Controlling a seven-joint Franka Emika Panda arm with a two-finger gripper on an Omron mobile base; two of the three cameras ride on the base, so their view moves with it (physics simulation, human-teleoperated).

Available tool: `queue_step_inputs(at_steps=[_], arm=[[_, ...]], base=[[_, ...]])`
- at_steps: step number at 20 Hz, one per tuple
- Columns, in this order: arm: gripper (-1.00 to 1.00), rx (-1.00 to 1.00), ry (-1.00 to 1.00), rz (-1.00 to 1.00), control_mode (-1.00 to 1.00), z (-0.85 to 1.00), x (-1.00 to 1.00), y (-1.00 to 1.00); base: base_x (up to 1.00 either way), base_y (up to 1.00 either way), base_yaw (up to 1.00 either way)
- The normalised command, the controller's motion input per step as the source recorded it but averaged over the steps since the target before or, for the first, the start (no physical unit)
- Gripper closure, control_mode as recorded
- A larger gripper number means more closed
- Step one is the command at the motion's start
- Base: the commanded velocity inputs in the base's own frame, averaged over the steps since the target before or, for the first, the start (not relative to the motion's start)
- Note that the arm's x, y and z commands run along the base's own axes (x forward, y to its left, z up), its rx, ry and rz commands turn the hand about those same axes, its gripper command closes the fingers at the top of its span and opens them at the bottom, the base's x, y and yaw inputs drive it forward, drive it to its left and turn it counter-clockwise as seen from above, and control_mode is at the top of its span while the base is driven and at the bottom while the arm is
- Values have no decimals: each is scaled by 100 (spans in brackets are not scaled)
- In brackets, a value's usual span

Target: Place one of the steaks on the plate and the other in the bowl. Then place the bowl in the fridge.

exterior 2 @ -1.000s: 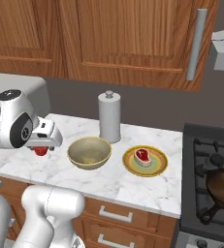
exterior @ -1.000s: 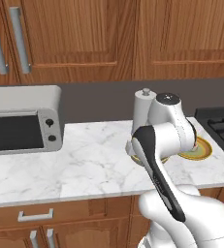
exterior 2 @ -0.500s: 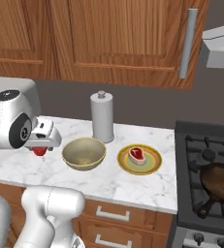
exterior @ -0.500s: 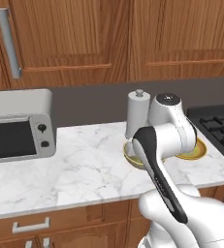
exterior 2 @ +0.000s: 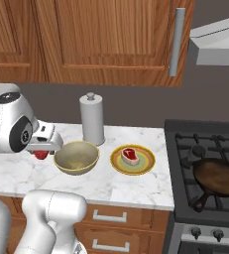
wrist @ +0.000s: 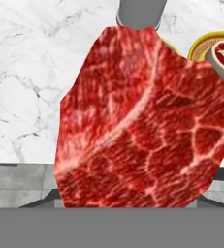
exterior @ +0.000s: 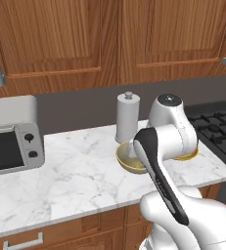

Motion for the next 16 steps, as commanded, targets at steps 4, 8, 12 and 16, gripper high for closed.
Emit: queue_step_inputs(at_steps=[4,8,12,16], arm=[[100,3,0,-2,-100,0,15,0],[100,18,2,-4,-100,-3,51,-17],[100,11,10,-1,-100,-31,48,-14],[100,0,12,-6,-100,-39,56,0]], base=[[36,0,-4],[0,0,0],[0,0,0],[0,0,0]])
